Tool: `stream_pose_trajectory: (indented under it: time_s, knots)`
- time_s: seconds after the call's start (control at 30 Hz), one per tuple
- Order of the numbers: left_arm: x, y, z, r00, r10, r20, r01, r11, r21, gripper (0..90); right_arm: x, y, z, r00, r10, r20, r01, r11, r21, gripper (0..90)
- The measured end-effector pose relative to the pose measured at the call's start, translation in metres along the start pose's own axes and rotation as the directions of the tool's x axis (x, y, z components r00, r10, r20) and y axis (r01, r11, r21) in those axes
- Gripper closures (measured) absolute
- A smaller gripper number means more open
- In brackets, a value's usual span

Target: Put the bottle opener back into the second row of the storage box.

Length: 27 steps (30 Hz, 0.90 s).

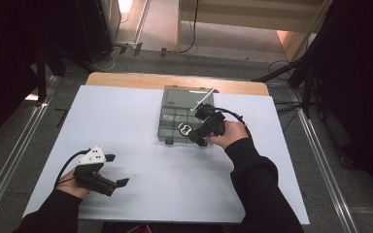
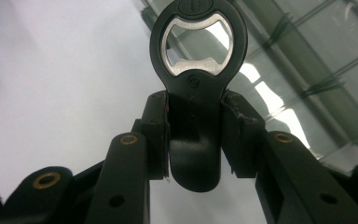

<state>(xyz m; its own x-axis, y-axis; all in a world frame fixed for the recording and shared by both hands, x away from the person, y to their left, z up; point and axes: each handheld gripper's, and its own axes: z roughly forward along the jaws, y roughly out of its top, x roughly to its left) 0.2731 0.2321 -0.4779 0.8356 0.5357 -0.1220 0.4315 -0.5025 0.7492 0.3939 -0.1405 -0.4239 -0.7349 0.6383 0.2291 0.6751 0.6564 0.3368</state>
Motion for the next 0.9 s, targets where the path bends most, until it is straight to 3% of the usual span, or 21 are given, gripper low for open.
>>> stream_pose_trajectory:
  time_s: [0.13,0.43,0.57,0.9]
  knots:
    - [0.000,0.000,0.000,1.0000,0.001,0.000,-0.001,1.0000,0.004,0.0,-0.008,0.005,0.000,0.9984,-0.052,-0.020,0.052,0.999,-0.014,66.5]
    - [-0.001,0.000,0.000,1.0000,0.003,-0.001,-0.003,1.0000,-0.002,0.0,-0.020,0.019,0.007,0.9861,-0.162,-0.039,0.163,0.986,0.037,66.5]
    - [-0.001,0.000,0.000,1.0000,0.004,0.000,-0.004,1.0000,-0.002,0.0,-0.026,0.024,0.009,0.9826,-0.182,-0.040,0.184,0.981,0.058,66.5]
    - [-0.001,0.000,0.000,1.0000,0.005,0.001,-0.005,1.0000,0.000,0.0,-0.039,0.032,0.017,0.9655,-0.251,-0.069,0.255,0.966,0.049,66.3]
